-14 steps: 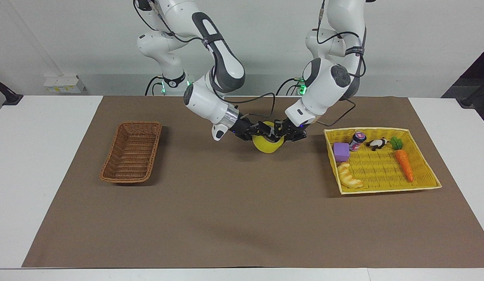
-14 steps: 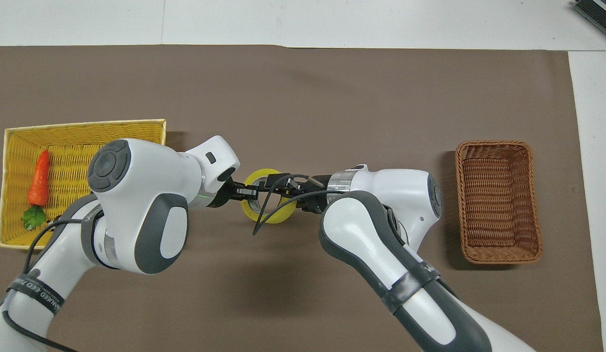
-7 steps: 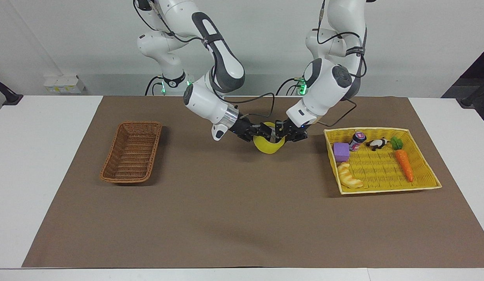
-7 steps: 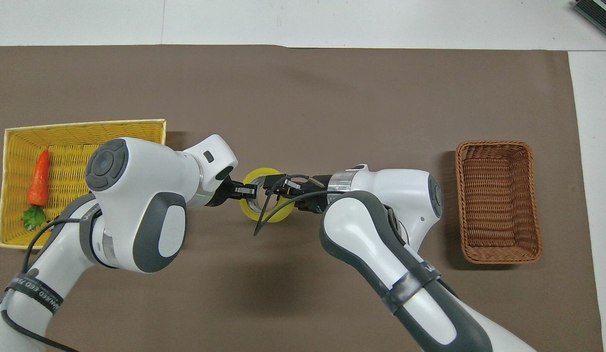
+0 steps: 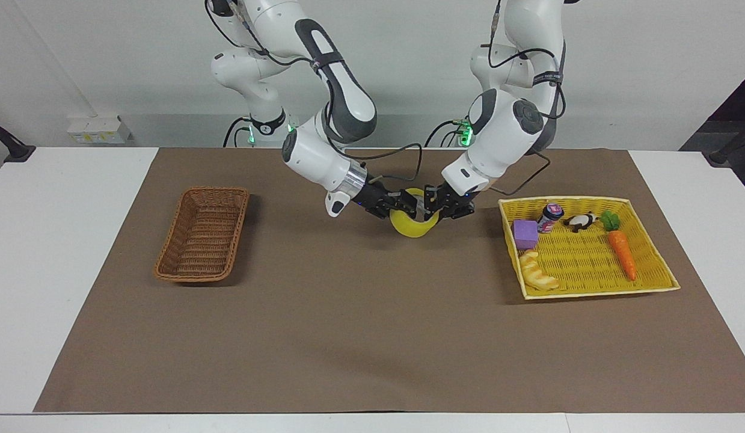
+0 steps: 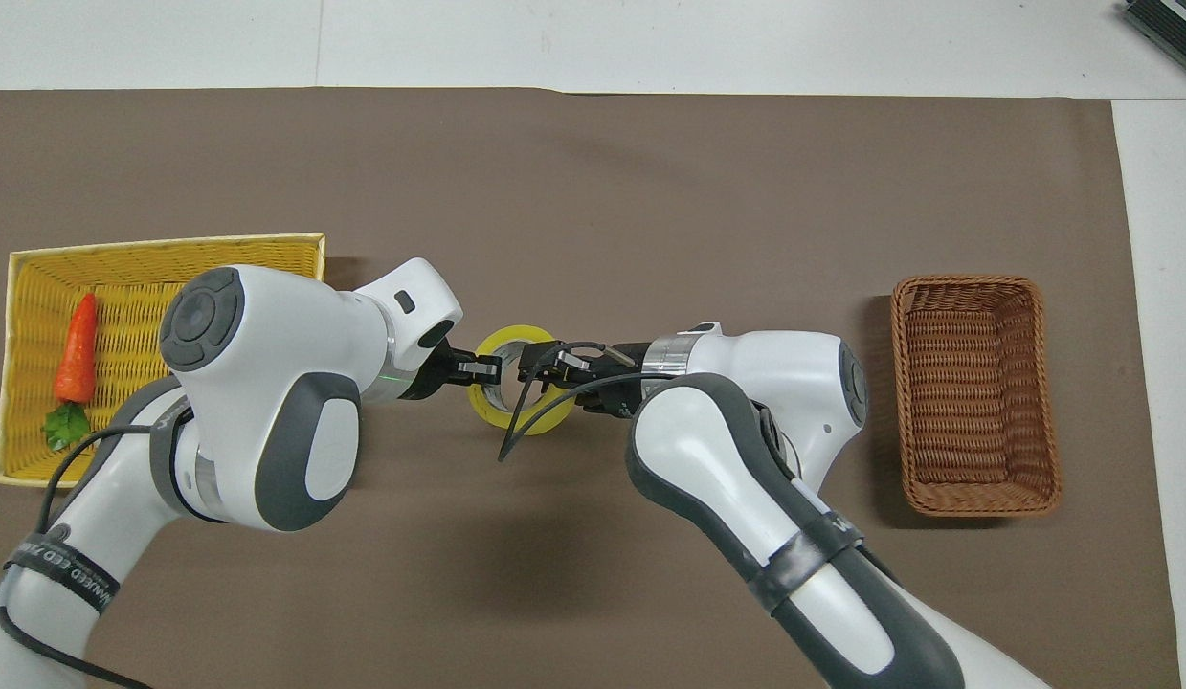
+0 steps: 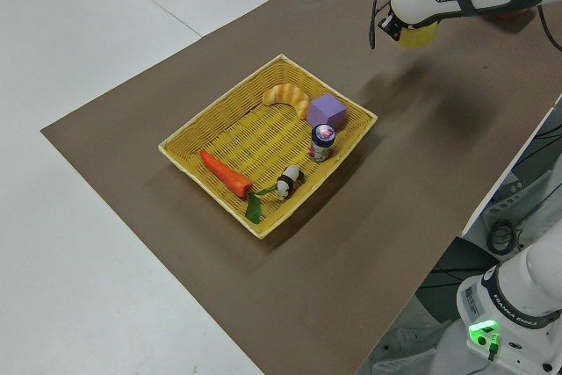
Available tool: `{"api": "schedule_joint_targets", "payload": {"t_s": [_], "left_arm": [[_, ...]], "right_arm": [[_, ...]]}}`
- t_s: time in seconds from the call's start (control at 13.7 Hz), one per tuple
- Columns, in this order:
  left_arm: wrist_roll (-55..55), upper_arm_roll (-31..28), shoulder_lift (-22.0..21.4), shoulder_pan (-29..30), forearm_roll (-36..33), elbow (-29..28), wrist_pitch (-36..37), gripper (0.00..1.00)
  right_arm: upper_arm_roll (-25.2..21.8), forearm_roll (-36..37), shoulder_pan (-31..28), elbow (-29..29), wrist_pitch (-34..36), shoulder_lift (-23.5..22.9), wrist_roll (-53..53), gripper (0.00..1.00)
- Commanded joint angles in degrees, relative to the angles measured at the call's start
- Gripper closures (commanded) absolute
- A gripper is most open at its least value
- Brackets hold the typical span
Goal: Move tape to another basket
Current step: 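Close the right gripper on the tape roll held by the left gripper, then open the left gripper and withdraw it while the right gripper holds tape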
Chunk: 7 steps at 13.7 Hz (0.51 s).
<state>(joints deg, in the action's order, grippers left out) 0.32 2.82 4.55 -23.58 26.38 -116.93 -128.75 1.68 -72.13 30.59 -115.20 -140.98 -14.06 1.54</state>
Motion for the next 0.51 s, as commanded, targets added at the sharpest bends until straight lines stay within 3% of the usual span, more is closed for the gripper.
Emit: {"api": "schedule_joint_targets", "payload": {"t_s": [0.0,0.15,0.22,0.44], "left_arm": [[0.03,-0.44,-0.94,-0.15,1.13,1.00,0.25,0.34],[0.12,-0.62,-0.94,-0.15,0.61,1.79,0.25,0.00],[0.12,-0.79,-1.29,-0.06,0.43,1.97,0.25,0.00],[0.03,-0.97,-2.26,2.74,-2.37,3.28,2.26,0.00]], "right_arm": [[0.08,-2.05,-0.18,-0.73,-0.09,0.52,2.24,0.68],[0.08,-2.05,-0.18,-0.81,-0.26,0.52,2.07,0.88],[-0.01,-2.05,-0.18,-0.73,-0.35,0.52,2.07,0.99],[-0.10,-2.05,-0.27,-0.73,-0.35,0.44,2.24,1.00]]}}
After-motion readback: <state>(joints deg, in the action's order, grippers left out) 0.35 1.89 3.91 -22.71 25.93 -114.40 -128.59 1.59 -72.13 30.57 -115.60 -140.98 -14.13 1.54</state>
